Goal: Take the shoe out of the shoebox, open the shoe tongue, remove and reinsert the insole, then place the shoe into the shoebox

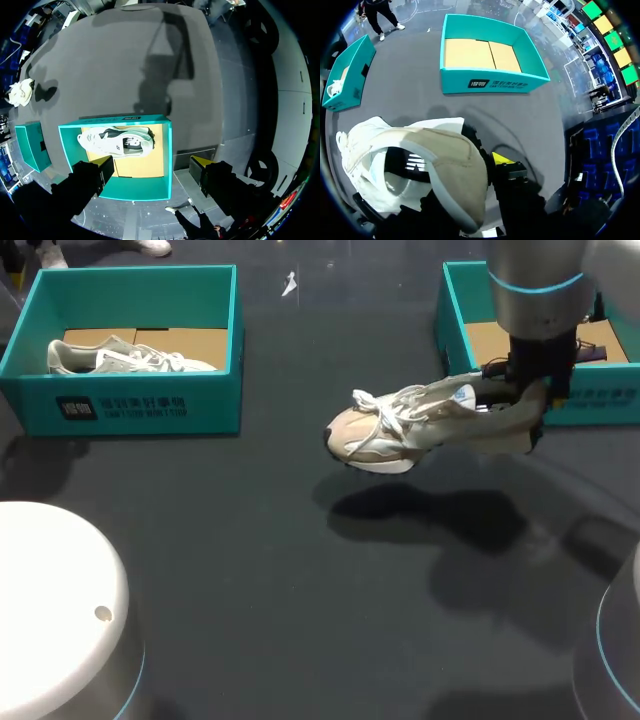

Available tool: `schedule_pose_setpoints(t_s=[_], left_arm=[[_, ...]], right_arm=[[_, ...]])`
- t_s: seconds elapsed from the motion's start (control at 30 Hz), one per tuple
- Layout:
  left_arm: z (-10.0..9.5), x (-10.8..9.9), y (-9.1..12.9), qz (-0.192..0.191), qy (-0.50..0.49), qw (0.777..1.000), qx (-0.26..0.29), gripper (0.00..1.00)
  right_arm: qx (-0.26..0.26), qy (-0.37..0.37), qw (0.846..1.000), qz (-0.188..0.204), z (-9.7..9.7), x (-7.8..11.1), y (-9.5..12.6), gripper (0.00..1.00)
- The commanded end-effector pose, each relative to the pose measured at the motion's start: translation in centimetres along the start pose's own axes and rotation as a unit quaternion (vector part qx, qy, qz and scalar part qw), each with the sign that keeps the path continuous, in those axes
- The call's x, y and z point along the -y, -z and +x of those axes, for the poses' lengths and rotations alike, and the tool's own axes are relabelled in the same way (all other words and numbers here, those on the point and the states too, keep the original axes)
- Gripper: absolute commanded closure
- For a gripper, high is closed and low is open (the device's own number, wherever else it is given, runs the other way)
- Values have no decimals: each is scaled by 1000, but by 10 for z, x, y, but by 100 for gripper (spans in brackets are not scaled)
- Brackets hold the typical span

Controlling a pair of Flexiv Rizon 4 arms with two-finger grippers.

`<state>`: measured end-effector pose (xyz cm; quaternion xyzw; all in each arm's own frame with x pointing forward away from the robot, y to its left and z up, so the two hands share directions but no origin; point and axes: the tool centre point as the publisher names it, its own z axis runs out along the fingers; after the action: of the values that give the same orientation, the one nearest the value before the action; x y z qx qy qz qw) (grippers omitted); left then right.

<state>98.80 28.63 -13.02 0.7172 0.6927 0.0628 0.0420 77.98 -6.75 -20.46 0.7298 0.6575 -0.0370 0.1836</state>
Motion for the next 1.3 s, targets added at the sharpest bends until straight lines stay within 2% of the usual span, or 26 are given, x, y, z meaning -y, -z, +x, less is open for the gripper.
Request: schedule_pose_setpoints(t_s=[0.03,0.33,0.7,0.93,1.3], left_arm=[[0,1,1,0,0,1000,-1,0],[0,1,1,0,0,1000,-1,0],[0,1,1,0,0,1000,-1,0],[0,1,1,0,0,1000,-1,0],[0,1,1,0,0,1000,-1,0]], right_arm=[[-3,0,1000,-8,-2,2,1,100],[-3,0,1000,-8,-2,2,1,100],[18,27,999,0,49,49,-21,100],[4,28,1000,8,78,72,-38,100],[-12,-1,1000,24,102,99,-53,100]])
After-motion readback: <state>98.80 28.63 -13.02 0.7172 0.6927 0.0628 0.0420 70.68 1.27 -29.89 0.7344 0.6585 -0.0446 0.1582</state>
